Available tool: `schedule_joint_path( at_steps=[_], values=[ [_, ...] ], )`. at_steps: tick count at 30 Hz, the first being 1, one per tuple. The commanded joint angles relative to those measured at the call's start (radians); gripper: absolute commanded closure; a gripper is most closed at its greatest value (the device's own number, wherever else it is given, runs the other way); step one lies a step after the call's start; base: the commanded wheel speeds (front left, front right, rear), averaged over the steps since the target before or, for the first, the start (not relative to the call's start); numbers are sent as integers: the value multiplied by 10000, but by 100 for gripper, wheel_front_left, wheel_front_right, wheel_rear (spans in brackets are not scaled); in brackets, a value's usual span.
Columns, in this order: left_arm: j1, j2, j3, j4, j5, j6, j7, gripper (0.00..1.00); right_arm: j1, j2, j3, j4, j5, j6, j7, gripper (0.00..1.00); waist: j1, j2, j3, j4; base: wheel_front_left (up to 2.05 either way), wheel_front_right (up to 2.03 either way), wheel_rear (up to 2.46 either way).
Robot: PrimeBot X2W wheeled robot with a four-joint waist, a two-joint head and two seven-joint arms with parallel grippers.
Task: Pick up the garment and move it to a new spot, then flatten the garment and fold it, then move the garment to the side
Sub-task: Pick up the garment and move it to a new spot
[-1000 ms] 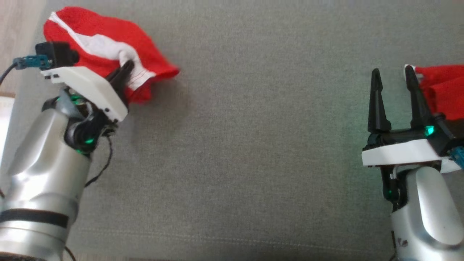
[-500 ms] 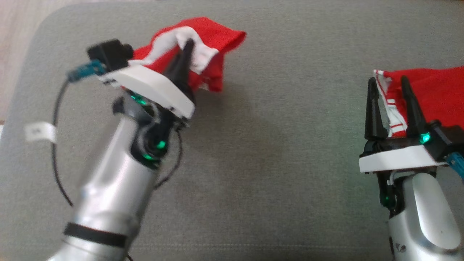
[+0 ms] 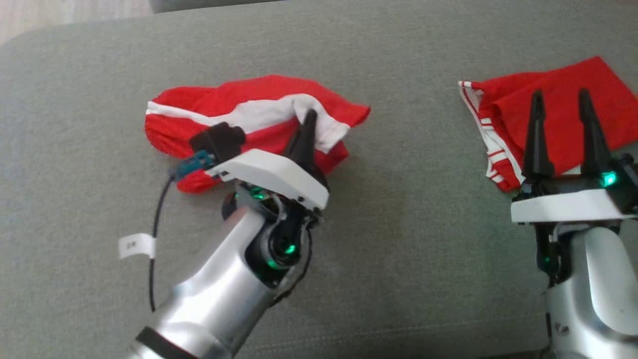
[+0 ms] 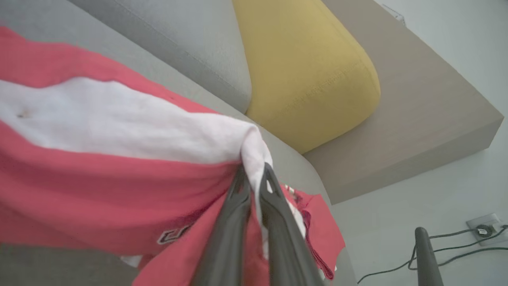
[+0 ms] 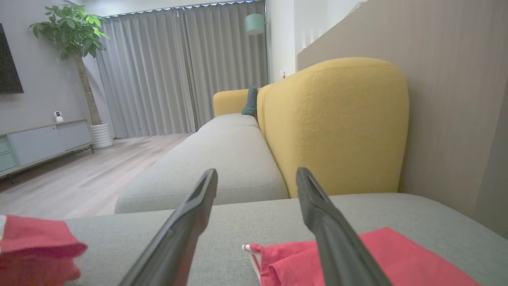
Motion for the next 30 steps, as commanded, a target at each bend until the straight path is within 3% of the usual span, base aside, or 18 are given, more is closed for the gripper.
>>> schedule_joint_path(
  at_steps=[1, 2, 6, 11, 16, 24, 30],
  values=[
    [-761, 80, -343, -120, -523, 155, -300, 11, -491, -10, 195, -329, -52, -9, -92, 0, 0, 0, 22, -225, 0, 0, 0],
    [-866, 80, -586, -36, -632, 199, -355, 0, -504, -10, 182, -325, -57, -9, -92, 0, 0, 0, 30, -248, 0, 0, 0],
    [-1154, 79, -1086, 317, -755, 235, -439, 0, -483, -10, 163, -339, -49, -9, -92, 0, 0, 0, 43, -272, 0, 0, 0],
    [-1198, 79, -470, 604, -17, 59, -448, 0, -317, -10, 78, -337, -46, -9, -93, 0, 0, 0, -47, 4, 0, 0, 0],
    [-1037, 205, 512, 722, 1449, -248, -450, 0, -152, -10, 102, -330, -44, -9, -93, 0, 0, 0, -237, 457, 0, 0, 0],
    [-68, 1581, 2075, 324, 3417, -794, -451, 0, 123, -10, 328, -143, -139, -9, -93, 0, 0, 0, -601, 1128, 0, 0, 0],
    [1256, 2283, 2844, -182, 4300, -1240, -451, 0, 341, -10, 584, 39, -86, -9, -93, 0, 0, 0, -816, 1364, 0, 0, 0]
  ],
)
